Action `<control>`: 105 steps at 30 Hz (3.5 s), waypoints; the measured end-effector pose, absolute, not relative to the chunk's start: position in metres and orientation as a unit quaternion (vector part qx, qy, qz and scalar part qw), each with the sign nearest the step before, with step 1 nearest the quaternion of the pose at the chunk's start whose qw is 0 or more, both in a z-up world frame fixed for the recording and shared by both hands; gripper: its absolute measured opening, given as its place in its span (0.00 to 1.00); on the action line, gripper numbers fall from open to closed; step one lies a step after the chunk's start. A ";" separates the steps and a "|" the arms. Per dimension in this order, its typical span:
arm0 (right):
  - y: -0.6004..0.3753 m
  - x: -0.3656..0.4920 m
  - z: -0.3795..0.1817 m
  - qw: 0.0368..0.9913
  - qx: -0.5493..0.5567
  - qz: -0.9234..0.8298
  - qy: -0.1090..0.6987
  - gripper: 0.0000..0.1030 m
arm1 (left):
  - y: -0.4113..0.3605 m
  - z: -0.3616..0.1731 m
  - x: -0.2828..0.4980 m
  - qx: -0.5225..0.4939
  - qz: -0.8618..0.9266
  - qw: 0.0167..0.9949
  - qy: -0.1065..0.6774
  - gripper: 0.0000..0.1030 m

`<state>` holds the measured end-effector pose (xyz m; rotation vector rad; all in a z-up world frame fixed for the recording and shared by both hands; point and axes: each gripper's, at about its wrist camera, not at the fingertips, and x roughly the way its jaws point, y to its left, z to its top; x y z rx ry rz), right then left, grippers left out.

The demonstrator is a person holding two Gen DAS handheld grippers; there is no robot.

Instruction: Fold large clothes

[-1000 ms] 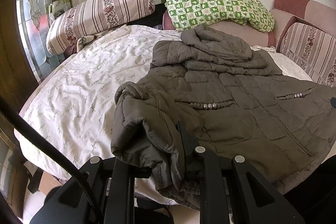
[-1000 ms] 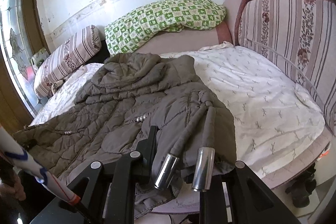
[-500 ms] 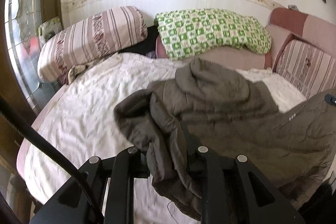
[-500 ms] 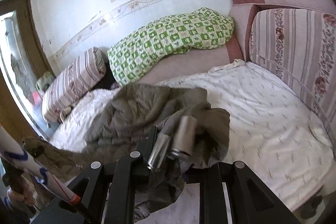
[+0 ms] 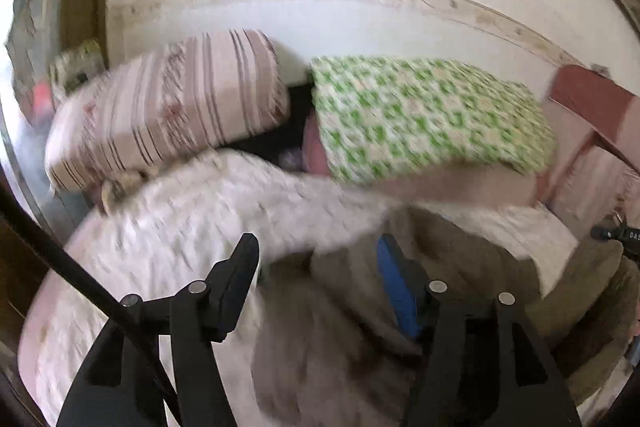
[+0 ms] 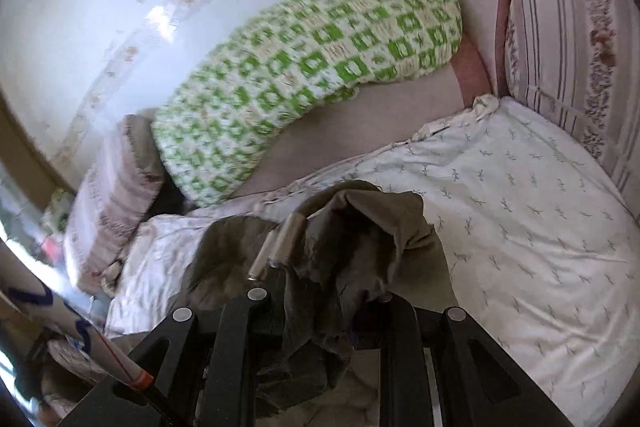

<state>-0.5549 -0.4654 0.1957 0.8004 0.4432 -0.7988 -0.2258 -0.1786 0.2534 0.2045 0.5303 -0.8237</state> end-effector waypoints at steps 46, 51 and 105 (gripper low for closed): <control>-0.391 -0.536 0.120 0.845 0.294 -0.388 0.223 0.36 | -0.236 0.093 -0.264 0.158 -0.386 0.854 0.311 0.72; -0.384 -0.521 0.097 0.845 0.282 -0.384 0.244 0.36 | -0.219 0.076 -0.245 0.131 -0.367 0.857 0.336 0.72; -0.442 -0.529 0.073 0.816 0.259 -0.457 0.241 0.59 | -0.271 0.049 -0.271 0.169 -0.392 0.853 0.302 0.78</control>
